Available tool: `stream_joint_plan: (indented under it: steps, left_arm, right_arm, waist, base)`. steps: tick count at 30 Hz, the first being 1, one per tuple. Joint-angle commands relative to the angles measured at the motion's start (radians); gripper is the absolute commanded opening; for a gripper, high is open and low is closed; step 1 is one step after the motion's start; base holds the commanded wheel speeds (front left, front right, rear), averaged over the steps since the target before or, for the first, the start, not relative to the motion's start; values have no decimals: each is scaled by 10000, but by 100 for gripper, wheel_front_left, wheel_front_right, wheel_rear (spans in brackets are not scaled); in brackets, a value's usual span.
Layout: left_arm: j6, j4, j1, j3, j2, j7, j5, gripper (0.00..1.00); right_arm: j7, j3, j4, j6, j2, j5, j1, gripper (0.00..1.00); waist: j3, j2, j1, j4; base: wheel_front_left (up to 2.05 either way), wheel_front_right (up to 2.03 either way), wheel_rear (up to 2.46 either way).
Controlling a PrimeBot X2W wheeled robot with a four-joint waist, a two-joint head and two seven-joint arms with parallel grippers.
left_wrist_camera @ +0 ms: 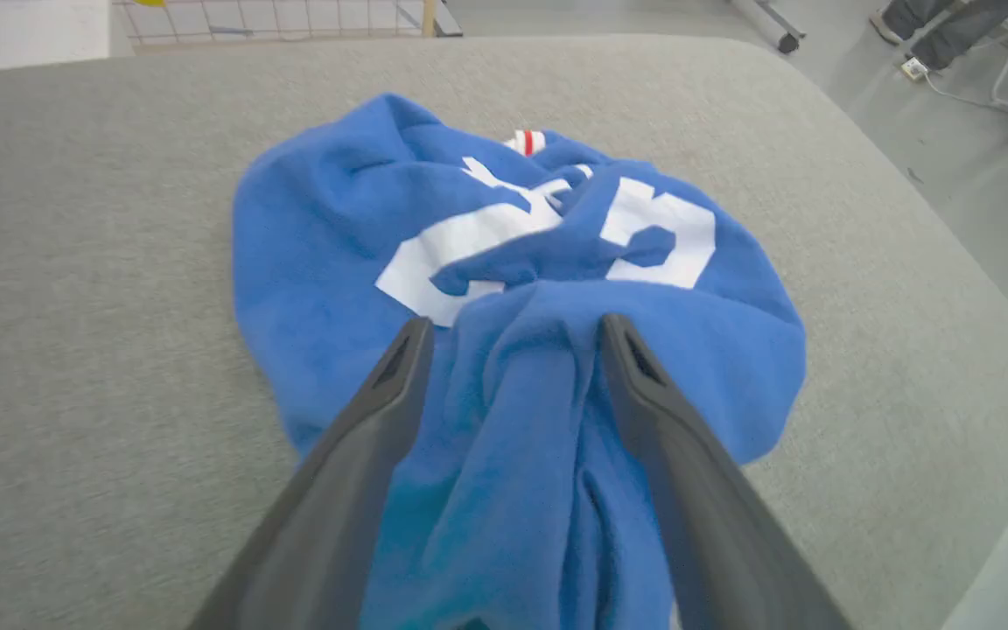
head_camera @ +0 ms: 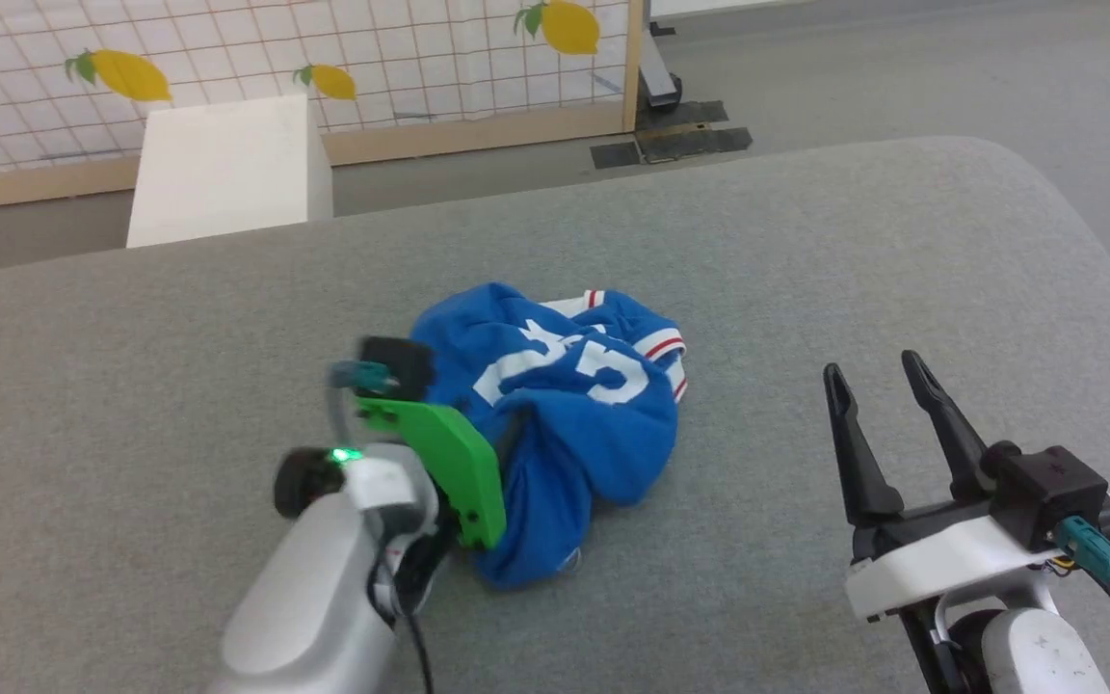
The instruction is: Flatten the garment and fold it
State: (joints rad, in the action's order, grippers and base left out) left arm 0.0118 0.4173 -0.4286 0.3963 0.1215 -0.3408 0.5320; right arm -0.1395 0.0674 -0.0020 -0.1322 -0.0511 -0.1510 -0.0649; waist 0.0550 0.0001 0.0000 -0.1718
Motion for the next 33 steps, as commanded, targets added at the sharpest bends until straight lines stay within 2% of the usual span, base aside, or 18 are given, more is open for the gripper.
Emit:
stream_joint_plan:
  steps: [1,8,12,18,27,33]
  left_arm:
    - [-128,-407,358,-240,38,674,35,100]
    - [-876,-2394,1762,-1293,598,4233,-700,100]
    - [-1158,-2714,2382,-1600,806,5556,-1144,100]
    - [-1300,-3160,2715,-2012,709,6008,-1675,100]
    - [-690,-3955,2498,-3073,-110,6023,-2422,100]
    - [-420,-4095,2409,-3377,-501,6024,-2747,100]
  right_arm:
    - [33,9,-22,15,8,-14,106,100]
    - [69,-214,-185,15,8,190,69,100]
    - [175,-496,27,15,8,100,-242,100]
    - [1269,-1142,1404,15,9,215,-1797,100]
    - [5078,-1638,4699,15,-328,553,-4649,100]
    - [6688,-1719,6081,15,-423,245,-5708,100]
  waist:
    - [-89,-1,0,143]
    - [-137,-1,0,780]
    - [50,-1,0,1227]
    - [823,-1,0,1920]
    - [2131,-1,0,2925]
    - [2592,-1,0,3326]
  base:
    - [0,0,0]
    - [0,0,0]
    - [0,0,0]
    - [0,0,0]
    - [0,0,0]
    - [0,0,0]
